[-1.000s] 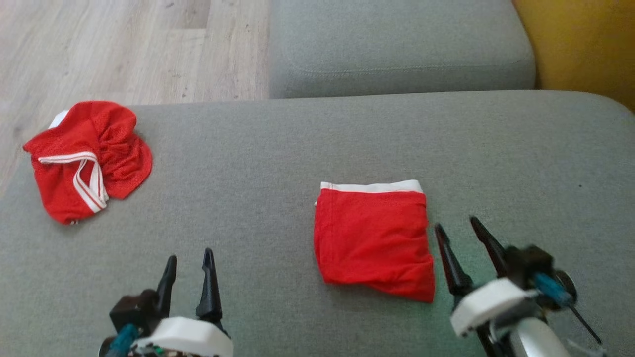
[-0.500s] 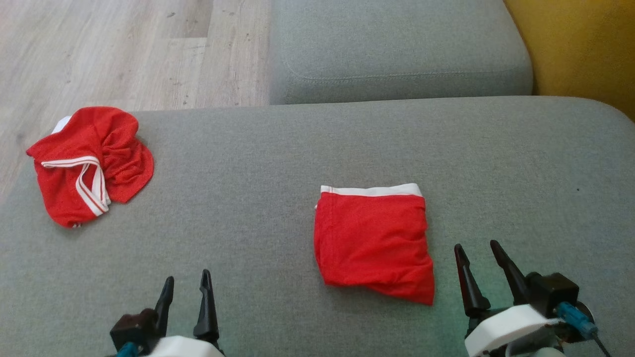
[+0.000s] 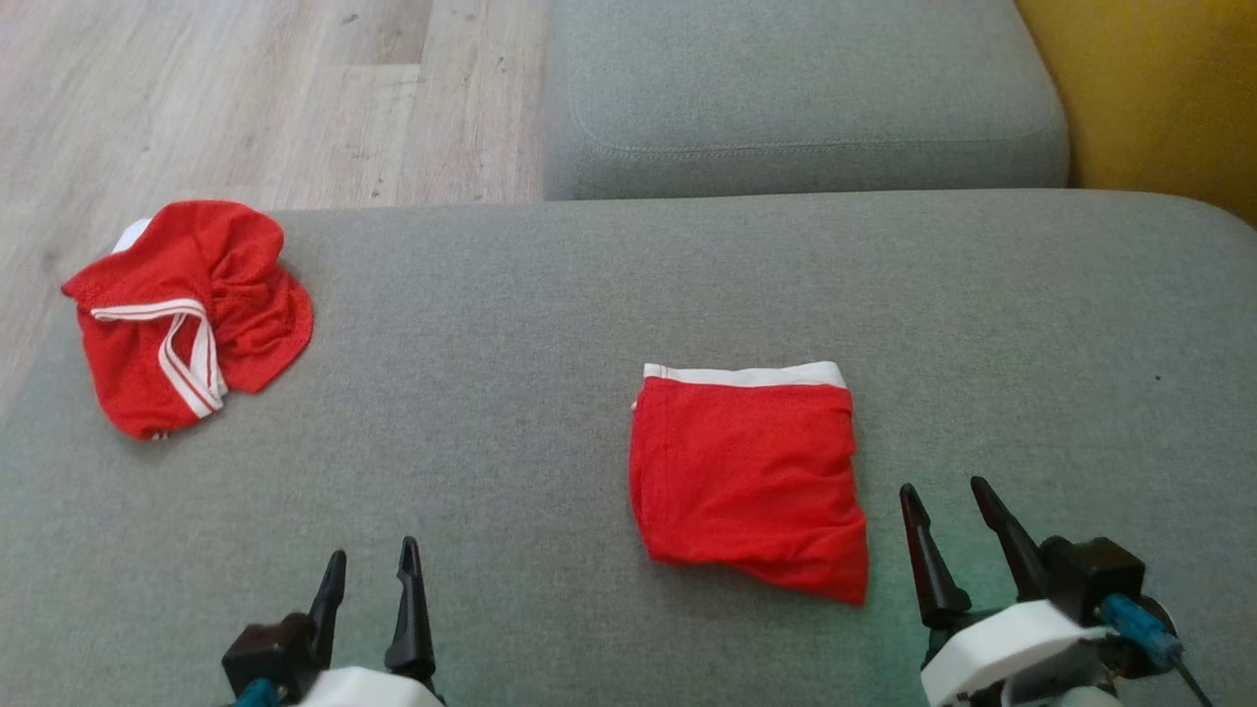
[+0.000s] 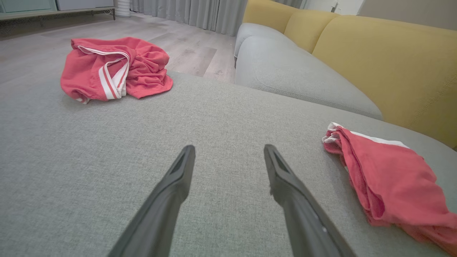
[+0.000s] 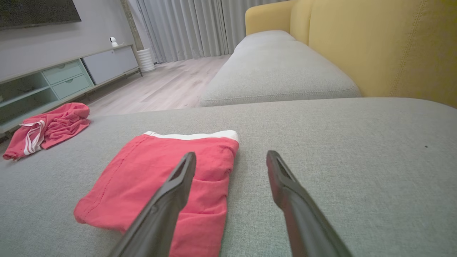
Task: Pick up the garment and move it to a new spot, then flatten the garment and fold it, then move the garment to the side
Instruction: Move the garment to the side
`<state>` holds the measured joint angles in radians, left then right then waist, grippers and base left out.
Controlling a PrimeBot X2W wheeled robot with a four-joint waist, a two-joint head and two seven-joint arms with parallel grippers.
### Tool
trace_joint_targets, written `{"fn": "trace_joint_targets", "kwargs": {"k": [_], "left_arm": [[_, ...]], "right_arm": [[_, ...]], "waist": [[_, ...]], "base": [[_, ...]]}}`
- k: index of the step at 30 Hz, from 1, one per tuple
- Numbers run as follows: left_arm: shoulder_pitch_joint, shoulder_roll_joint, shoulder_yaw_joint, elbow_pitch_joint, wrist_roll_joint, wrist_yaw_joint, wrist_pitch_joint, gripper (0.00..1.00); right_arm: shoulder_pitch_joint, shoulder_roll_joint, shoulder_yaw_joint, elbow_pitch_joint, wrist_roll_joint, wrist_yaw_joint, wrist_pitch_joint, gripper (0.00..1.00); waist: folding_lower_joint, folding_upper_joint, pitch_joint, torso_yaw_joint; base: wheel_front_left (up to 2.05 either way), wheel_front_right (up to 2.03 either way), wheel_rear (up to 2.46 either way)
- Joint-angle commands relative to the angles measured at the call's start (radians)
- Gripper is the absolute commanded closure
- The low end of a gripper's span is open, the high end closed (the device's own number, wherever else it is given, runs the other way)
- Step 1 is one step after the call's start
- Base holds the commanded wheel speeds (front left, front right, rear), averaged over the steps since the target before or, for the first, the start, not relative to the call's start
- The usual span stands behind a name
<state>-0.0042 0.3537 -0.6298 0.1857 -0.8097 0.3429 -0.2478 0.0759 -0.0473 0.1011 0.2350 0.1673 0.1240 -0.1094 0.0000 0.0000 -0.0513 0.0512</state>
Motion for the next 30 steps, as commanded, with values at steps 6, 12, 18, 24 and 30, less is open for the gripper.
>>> {"fn": "trace_joint_targets", "kwargs": {"k": [6, 12, 18, 24, 30], "left_arm": [[-0.055, 0.008, 0.041, -0.036, 0.017, 0.001, -0.012, 0.0], [-0.075, -0.001, 0.036, -0.055, 0.026, -0.003, -0.012, 0.0], [-0.098, -0.025, 0.031, -0.044, 0.034, -0.021, -0.013, 0.0], [-0.107, -0.048, 0.041, -0.028, 0.044, -0.036, -0.013, 0.0], [-0.115, -0.064, 0.063, -0.025, 0.071, -0.05, -0.014, 0.0]], "right_arm": [[-0.104, -0.003, 0.018, -0.028, -0.025, 0.007, 0.083, 0.0], [-0.243, -0.003, 0.013, 0.022, -0.015, 0.007, 0.272, 0.0], [-0.332, -0.003, -0.033, 0.096, -0.008, 0.007, 0.49, 0.0], [-0.362, -0.016, -0.056, 0.137, -0.02, 0.007, 0.61, 0.0], [-0.388, -0.029, -0.053, 0.157, 0.014, 0.007, 0.635, 1.0]], "waist": [[0.0, 0.0, 0.033, 0.021], [0.0, 0.0, 0.086, 0.058], [0.0, 0.0, 0.133, 0.112], [0.0, 0.0, 0.171, 0.148], [0.0, 0.0, 0.208, 0.147]], "base": [[0.0, 0.0, 0.0], [0.0, 0.0, 0.0], [0.0, 0.0, 0.0], [0.0, 0.0, 0.0], [0.0, 0.0, 0.0]]}}
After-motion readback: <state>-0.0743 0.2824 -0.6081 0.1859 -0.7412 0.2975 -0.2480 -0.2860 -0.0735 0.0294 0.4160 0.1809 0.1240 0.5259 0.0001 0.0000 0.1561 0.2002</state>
